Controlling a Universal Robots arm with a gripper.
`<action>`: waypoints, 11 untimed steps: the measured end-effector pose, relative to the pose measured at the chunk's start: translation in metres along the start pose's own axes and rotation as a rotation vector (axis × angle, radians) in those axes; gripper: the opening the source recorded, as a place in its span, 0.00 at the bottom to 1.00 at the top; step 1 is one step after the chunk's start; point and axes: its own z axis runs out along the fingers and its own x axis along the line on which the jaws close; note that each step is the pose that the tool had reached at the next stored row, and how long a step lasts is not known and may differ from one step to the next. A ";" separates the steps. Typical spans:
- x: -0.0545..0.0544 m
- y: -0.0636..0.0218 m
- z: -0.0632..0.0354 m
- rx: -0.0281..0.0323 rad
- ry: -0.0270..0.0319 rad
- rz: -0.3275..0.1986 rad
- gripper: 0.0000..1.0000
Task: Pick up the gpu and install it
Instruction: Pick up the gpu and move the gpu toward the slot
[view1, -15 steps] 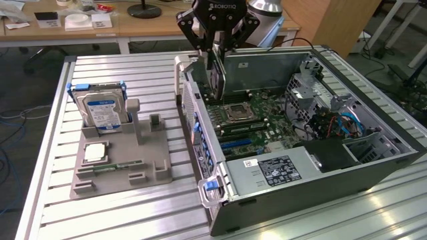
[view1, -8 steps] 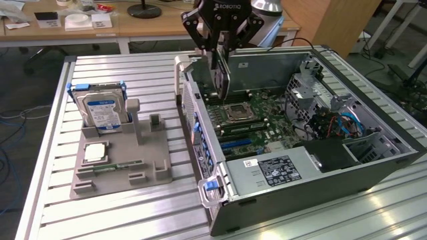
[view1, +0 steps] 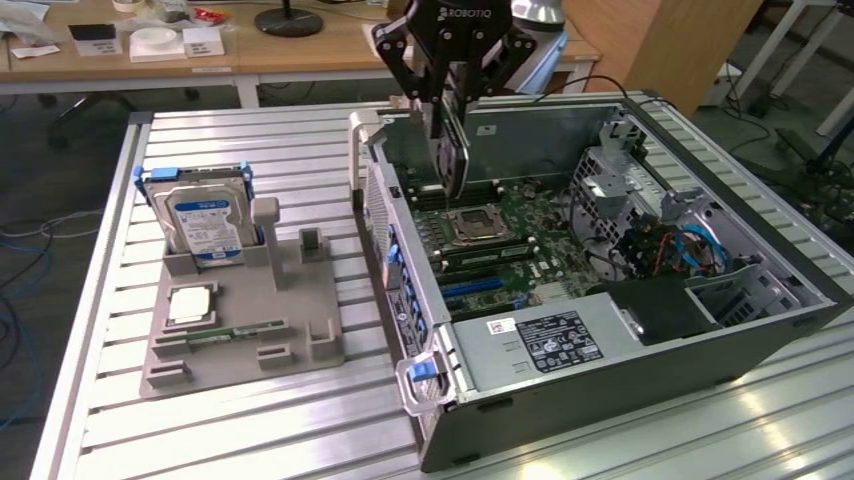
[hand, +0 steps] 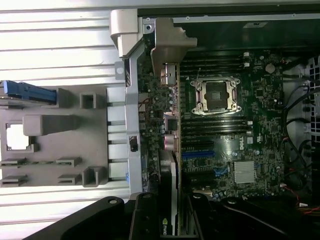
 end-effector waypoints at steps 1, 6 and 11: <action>-0.001 0.0001 0.0000 0.0000 0.0000 0.000 0.27; -0.005 0.0004 0.0001 0.0000 0.0000 0.000 0.27; -0.008 0.0006 0.0002 0.0000 0.0000 0.000 0.27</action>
